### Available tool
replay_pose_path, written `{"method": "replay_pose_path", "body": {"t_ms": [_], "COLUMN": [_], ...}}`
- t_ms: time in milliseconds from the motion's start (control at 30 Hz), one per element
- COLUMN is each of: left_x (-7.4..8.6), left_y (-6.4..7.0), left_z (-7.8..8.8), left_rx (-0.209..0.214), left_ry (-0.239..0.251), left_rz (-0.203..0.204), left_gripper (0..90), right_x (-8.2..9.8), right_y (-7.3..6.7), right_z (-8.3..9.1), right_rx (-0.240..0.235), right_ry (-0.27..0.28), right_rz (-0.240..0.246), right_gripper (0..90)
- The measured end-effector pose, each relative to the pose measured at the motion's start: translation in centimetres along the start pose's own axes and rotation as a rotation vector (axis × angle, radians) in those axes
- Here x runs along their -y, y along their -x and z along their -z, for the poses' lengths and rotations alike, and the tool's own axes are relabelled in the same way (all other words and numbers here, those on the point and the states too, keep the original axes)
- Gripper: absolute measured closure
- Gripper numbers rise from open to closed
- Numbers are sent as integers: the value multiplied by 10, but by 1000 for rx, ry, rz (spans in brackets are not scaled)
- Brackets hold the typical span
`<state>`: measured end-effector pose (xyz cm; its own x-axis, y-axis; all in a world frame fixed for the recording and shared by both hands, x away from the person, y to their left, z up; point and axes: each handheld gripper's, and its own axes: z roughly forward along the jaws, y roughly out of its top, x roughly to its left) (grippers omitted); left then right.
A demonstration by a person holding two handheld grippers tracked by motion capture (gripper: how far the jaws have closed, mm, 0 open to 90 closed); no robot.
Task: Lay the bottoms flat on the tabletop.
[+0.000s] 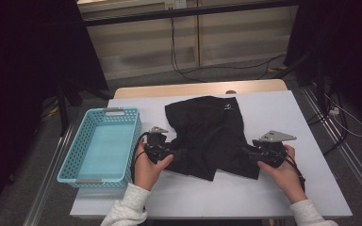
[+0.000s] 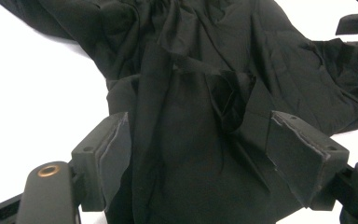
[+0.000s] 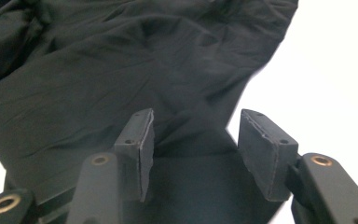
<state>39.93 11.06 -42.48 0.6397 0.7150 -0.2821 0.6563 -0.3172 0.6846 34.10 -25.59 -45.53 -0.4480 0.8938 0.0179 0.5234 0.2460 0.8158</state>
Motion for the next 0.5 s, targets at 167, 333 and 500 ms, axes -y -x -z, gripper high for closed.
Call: {"method": "replay_pose_path", "body": {"t_ms": [167,333,500], "left_x": [1,2,2], "left_y": [-1,-2,-3], "left_z": [-4,-6,-4], "left_rx": [3,3,7], "left_ry": [-16,-21,-21], "left_rz": [0,2,4], "left_gripper": [227,226,225], "right_x": [-1,-3,-4], "right_y": [5,1,-5], "right_z": [-10,-21,-29], "right_rx": [-7,-30,-68], "right_ry": [-25,-36,-63], "right_rz": [-11,-4,21], "right_gripper": [447,465,543]}}
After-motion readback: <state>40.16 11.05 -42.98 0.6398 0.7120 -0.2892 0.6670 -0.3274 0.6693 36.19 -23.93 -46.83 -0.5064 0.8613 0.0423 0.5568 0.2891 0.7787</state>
